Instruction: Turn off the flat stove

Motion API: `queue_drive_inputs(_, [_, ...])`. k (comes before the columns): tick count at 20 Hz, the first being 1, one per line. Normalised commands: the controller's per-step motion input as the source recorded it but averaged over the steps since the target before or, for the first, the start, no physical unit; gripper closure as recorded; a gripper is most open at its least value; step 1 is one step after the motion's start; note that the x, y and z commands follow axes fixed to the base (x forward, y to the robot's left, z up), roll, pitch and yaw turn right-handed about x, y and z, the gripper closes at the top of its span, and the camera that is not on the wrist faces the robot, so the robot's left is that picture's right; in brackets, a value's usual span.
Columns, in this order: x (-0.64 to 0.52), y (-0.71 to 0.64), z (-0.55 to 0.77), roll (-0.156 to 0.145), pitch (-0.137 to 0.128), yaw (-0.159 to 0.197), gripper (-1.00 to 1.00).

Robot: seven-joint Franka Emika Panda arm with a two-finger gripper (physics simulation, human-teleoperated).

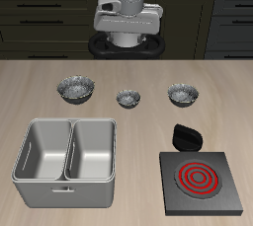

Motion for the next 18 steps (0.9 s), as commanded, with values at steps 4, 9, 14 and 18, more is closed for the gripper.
queue_drive_inputs(4, [0.28,0.18,-0.09,0.025,0.015,0.008,-1.00])
queue_drive_inputs(9, [0.28,0.15,0.02,0.008,0.021,0.005,-1.00])
queue_drive_inputs(14, [0.17,0.20,0.06,0.014,-0.009,0.018,-1.00])
queue_drive_inputs(18, [0.14,0.23,0.05,0.017,-0.003,0.016,-1.00])
